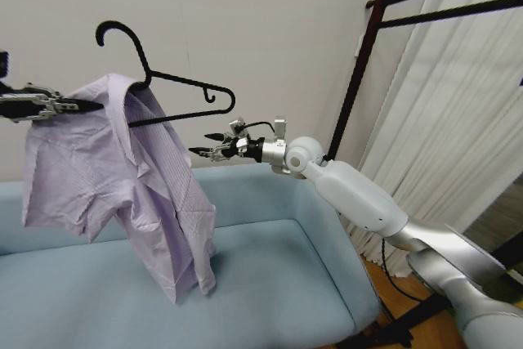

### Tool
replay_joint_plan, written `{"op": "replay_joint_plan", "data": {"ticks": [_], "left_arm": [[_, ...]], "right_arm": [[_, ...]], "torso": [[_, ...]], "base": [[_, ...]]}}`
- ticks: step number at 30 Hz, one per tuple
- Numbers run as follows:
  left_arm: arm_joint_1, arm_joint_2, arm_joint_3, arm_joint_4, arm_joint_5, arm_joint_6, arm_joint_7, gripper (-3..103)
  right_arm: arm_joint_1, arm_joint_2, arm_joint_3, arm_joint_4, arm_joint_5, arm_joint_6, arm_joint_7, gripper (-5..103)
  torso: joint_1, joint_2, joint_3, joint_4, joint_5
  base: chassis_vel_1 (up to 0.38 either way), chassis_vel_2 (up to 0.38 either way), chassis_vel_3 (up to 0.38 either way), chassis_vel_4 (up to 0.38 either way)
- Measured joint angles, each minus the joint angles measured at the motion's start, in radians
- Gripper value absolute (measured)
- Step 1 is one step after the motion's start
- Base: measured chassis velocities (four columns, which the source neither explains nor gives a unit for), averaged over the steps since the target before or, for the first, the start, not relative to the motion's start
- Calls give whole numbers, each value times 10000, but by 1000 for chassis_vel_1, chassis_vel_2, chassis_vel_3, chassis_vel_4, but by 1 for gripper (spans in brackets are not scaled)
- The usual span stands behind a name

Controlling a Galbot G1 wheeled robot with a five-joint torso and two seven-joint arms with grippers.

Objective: Pick up the clothes from the sofa and hang them on the clothes hanger.

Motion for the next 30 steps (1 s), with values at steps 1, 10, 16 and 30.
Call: {"op": "replay_joint_plan", "data": {"ticks": [1,10,16,30], "left_arm": [[29,-135,28,-73,-72,-18,9,2],[142,-344,48,-191,-343,5,321,2],[172,-390,48,-39,-412,13,523,2],[153,-292,47,133,-696,40,500,2]], "right_arm": [[1,47,8,99,200,-70,90,100],[79,250,-89,175,903,-211,293,100],[-2,238,-88,95,1004,-329,135,100],[-375,-41,-112,126,1031,-429,-161,102]], "torso": [[0,1,0,0,0],[0,0,0,0,2],[0,0,0,1,1],[0,0,1,1,3]], "base": [[0,0,0,0],[0,0,0,0],[0,0,0,0],[0,0,0,0]]}}
